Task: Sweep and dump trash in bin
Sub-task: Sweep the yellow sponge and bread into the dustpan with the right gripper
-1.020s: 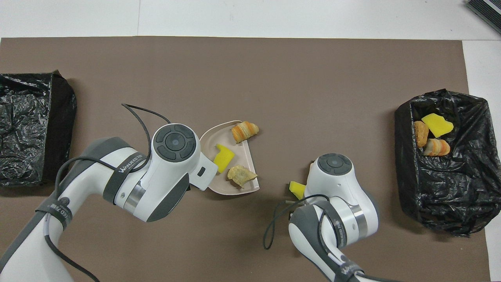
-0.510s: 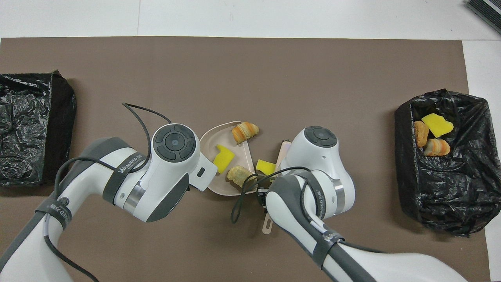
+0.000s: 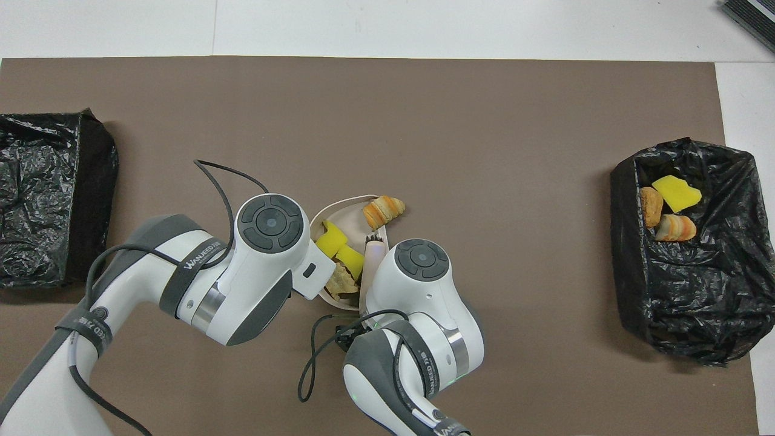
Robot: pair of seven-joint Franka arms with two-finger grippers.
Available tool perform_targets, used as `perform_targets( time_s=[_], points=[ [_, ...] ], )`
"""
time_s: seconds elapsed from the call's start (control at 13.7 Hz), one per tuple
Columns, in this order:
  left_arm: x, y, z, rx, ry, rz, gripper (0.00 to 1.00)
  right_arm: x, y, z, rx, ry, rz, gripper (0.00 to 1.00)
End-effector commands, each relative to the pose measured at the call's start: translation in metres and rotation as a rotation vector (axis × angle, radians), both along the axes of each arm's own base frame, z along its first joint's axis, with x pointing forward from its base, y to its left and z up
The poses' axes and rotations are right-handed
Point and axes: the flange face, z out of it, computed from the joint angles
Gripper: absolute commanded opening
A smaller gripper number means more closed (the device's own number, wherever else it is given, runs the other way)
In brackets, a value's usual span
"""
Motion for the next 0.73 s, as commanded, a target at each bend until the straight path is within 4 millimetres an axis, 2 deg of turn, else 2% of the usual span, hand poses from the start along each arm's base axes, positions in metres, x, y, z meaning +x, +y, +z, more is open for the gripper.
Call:
perform_targets(
  time_s=[0.0,0.15,0.22,0.29,0.44,0.58,0.66],
  points=[
    [-0.009,0.007,0.0,0.0,-0.007,-0.016,0.0,0.019,-0.033,0.011,0.044,0.036,0.161,0.0],
    [-0.009,0.006,0.001,0.0,-0.009,-0.009,0.0,0.048,-0.057,0.029,0.006,0.039,0.221,0.0],
    [-0.008,0.007,0.001,0.0,-0.011,-0.006,0.0,0.06,-0.062,0.037,-0.007,0.059,0.24,0.0],
    [-0.006,0.007,0.001,-0.002,-0.013,-0.003,0.0,0.069,-0.064,0.042,-0.037,0.069,0.296,0.0],
    [-0.005,0.007,0.001,-0.002,-0.014,0.0,0.0,0.088,-0.081,0.044,-0.083,0.054,0.361,0.0],
    [-0.005,0.008,0.001,-0.001,-0.012,0.002,0.0,0.105,-0.105,0.028,-0.092,0.052,0.392,0.0],
    [-0.006,0.008,0.0,0.002,-0.007,0.0,0.0,0.118,-0.111,0.018,-0.11,0.045,0.413,0.0]
  ],
)
